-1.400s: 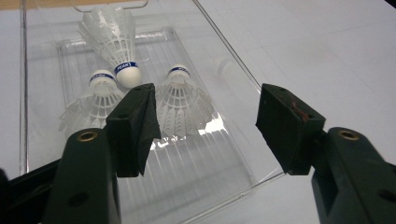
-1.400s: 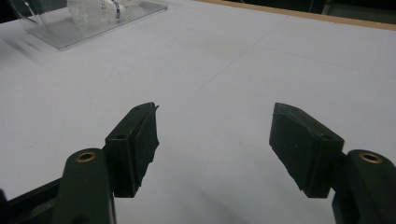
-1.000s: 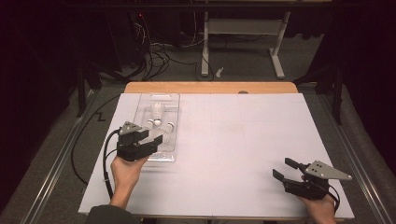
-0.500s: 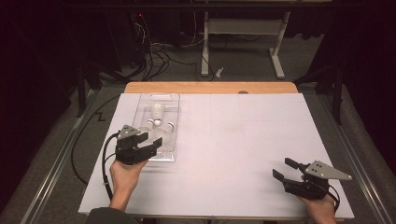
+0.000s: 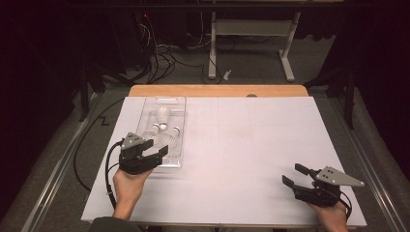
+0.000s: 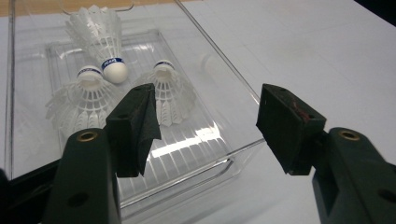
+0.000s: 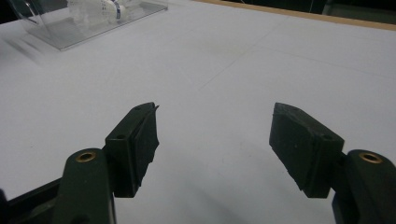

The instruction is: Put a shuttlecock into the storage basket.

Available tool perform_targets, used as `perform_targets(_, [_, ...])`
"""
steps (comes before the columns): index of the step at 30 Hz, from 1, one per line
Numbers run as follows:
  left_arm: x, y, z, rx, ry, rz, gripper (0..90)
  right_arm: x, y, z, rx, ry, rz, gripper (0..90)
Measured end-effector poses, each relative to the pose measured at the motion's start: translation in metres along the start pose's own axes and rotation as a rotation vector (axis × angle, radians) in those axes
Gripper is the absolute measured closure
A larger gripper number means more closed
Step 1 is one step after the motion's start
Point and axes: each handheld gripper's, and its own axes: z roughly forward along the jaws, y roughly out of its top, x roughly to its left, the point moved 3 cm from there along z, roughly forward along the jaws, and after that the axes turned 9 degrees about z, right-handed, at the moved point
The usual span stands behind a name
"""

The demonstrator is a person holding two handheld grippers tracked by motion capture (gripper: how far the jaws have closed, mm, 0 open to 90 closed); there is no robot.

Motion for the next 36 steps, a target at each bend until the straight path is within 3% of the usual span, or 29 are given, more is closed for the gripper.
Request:
perform_targets(25, [-0.006, -0.014, -0.009, -0.042, -0.031, -0.013, 38.2, 0.0, 0.0, 0.0, 0.0, -0.003, 0.0, 32.7])
perform_targets(36, [-0.011, -0.015, -0.01, -0.045, -0.035, 0.002, 38.0, 0.0, 0.0, 0.001, -0.001, -0.002, -0.002, 32.6])
